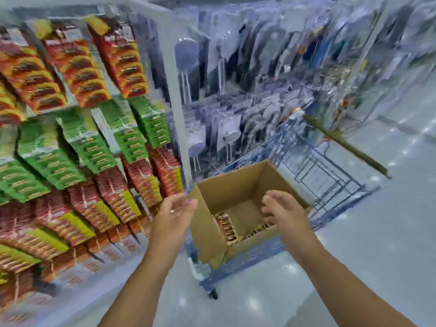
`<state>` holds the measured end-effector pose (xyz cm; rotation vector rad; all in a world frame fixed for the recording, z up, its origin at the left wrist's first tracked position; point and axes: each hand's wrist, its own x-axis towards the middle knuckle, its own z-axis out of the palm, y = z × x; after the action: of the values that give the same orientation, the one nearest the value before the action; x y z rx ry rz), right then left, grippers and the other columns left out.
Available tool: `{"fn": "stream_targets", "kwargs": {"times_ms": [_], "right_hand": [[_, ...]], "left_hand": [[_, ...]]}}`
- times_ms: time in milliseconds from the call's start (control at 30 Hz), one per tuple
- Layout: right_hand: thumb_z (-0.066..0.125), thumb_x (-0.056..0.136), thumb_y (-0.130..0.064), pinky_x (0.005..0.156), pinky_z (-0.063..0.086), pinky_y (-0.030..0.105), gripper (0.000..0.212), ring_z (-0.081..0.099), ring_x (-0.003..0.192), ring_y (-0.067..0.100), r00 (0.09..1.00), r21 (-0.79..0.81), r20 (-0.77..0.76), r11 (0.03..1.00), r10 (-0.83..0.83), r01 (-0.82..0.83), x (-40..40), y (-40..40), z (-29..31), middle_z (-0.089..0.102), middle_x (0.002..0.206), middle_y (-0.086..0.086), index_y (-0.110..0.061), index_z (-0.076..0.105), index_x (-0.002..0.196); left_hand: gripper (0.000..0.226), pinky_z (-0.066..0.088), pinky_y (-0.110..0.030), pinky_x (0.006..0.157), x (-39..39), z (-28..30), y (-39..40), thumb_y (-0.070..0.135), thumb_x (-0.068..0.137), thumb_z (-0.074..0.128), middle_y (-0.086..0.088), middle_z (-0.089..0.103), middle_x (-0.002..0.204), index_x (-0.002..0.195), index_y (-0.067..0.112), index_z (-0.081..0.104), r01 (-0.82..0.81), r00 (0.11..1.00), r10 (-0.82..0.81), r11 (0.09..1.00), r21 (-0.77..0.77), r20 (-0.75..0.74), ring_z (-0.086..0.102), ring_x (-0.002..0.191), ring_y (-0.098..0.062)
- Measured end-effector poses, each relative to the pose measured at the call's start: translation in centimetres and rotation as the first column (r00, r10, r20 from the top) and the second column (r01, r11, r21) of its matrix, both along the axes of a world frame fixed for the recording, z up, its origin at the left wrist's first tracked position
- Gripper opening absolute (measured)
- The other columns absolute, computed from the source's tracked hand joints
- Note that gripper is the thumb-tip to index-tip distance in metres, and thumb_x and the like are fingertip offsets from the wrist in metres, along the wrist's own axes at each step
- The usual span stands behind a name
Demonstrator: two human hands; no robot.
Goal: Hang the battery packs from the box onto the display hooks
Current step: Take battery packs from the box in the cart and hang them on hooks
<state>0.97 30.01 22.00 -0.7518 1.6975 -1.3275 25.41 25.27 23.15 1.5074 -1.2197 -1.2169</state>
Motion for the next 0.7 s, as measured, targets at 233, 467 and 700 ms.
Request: {"fn": "stream_targets", "kwargs": {"times_ms": [233,467,700], "right_hand": [[0.069,0.1,-0.021,0.079,0.057,0.038,0.009,0.071,0.087,0.016,0.999,0.091,0.018,0.995,0.039,-0.04,-6.8,-1.1,-3.2,0.073,0.102,0.003,-0.023,0.07,0.109],[0.068,0.101,-0.027,0.088,0.061,0.042,0.013,0.071,0.097,0.019,0.999,0.212,-0.017,0.976,0.042,-0.038,-9.9,-4.8,-6.4,0.073,0.106,0.002,-0.024,0.069,0.113],[0.069,0.1,-0.031,0.083,0.06,0.036,0.011,0.069,0.096,0.017,0.988,0.311,-0.035,0.942,0.147,-0.129,-11.6,-9.6,-8.3,0.072,0.102,0.001,-0.03,0.068,0.111]], "left_hand": [[0.011,0.056,-0.053,0.094,-5.9,-2.4,-0.8,0.037,0.097,0.07,0.01,0.067,0.112,0.1,0.042,0.061,-0.024,0.998,0.021,0.998,0.057,0.063,0.068,0.102,-0.017],[0.022,0.051,-0.027,0.082,-10.2,-5.7,-6.9,0.042,0.099,0.067,0.014,0.063,0.113,0.118,0.032,0.063,0.01,0.997,-0.019,0.992,0.123,0.068,0.065,0.101,-0.008],[0.024,0.05,-0.027,0.086,-13.4,-8.9,-10.3,0.039,0.097,0.07,0.015,0.065,0.115,0.118,0.031,0.063,-0.049,0.997,0.036,0.982,0.184,0.075,0.061,0.1,0.003]]}}
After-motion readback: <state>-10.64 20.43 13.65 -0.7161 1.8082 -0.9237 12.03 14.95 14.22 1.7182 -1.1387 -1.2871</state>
